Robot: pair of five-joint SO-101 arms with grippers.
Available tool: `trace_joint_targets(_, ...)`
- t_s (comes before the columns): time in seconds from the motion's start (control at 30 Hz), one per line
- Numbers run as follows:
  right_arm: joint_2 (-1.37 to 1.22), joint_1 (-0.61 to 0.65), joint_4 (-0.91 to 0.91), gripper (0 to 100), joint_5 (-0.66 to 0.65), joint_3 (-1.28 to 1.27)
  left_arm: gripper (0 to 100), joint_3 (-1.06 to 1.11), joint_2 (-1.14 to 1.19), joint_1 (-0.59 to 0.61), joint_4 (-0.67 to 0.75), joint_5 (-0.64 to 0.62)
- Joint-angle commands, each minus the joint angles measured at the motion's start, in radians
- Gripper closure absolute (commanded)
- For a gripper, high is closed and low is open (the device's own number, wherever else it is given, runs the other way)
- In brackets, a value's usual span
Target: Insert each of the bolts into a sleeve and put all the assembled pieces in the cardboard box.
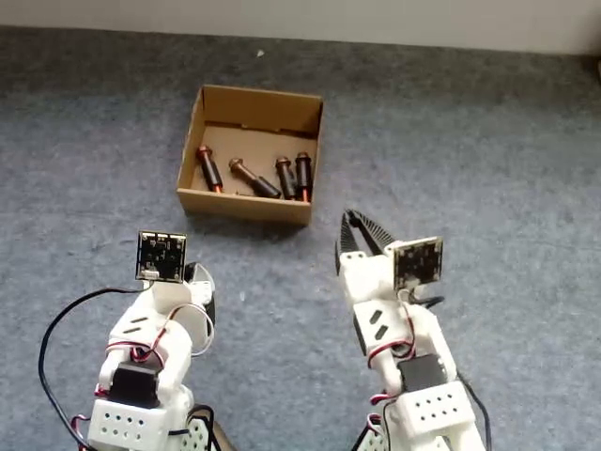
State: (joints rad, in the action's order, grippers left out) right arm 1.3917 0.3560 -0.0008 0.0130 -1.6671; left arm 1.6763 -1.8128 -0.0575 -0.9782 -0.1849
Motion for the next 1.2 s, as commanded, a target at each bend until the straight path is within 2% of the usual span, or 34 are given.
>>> trace_joint_targets(0.0,0.214,-0.03,0.071,99.3,-0.002,-0.088,99,0.019,-0.008,0.008,-0.006,0.003)
trace_joint_targets(0.13,0.375,-0.038,0.272,99.3,0.002,-0.131,99,0.019,-0.008,0.007,-0.006,0.003)
trace_joint_targets(0.27,0.447,-0.042,0.46,99.3,0.081,-0.131,99,0.019,-0.008,0.005,-0.006,0.003)
trace_joint_targets(0.47,0.427,-0.042,0.53,99.3,0.103,-0.139,99,0.019,-0.008,0.005,-0.006,0.003)
trace_joint_targets(0.67,0.427,-0.044,0.742,99.3,0.1,-0.131,99,0.019,-0.008,0.005,-0.006,0.003)
trace_joint_targets(0.77,0.427,-0.084,0.8,99.3,0.1,-0.131,99,0.019,-0.008,0.005,-0.006,0.003)
trace_joint_targets(0.97,0.427,-0.231,0.805,99.3,0.098,-0.139,99,0.019,-0.008,0.005,-0.006,0.003)
trace_joint_targets(1.17,0.427,-0.239,0.966,99.3,0.103,-0.136,99,0.019,-0.008,0.005,-0.006,0.003)
